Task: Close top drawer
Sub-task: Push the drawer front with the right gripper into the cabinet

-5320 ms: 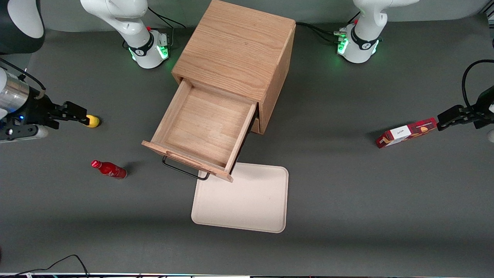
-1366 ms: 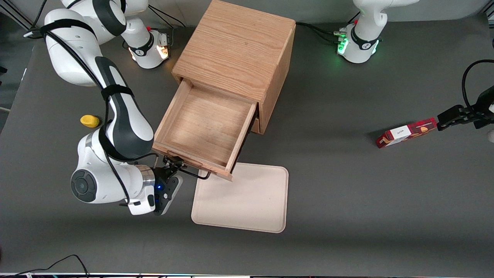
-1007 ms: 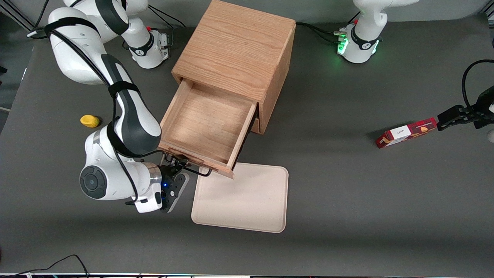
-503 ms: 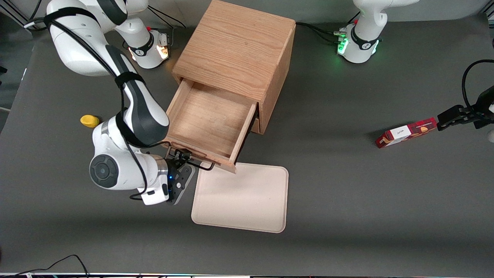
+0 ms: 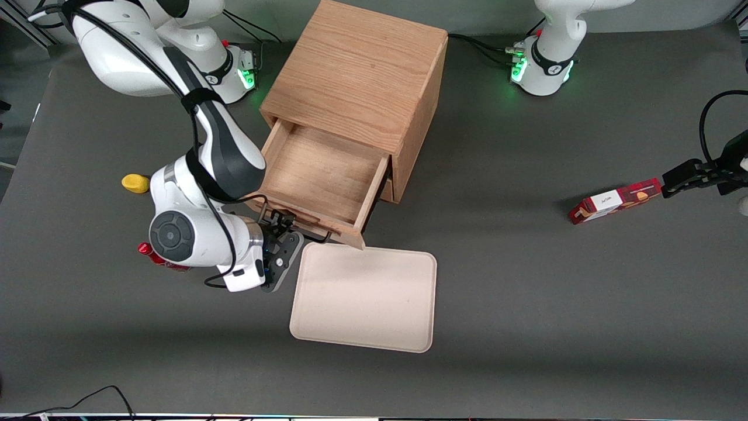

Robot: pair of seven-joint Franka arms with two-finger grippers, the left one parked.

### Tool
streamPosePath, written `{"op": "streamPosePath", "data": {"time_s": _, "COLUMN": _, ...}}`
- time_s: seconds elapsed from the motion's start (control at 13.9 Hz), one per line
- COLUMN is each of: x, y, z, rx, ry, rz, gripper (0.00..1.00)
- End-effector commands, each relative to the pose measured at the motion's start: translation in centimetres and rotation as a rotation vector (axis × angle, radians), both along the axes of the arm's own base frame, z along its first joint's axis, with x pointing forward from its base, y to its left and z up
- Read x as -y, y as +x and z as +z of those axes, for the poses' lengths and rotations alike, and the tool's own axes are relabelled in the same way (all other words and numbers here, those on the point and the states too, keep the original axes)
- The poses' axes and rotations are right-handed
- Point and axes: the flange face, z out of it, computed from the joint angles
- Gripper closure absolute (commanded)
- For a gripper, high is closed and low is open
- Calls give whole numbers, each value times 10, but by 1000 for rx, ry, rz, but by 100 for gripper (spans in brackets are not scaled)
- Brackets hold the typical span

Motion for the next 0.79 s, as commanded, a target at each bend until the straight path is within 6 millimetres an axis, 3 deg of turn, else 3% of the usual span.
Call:
{"op": "streamPosePath", "data": {"time_s": 0.0, "x": -4, "y": -23, "z": 6, "rx": 11, "ry": -21, "rz": -18, "gripper": 0}}
{"op": "streamPosePath", "data": {"time_s": 0.72, "x": -51, "y": -95, "z": 9, "rx": 7, "ry": -42, "rz": -17, "gripper": 0}}
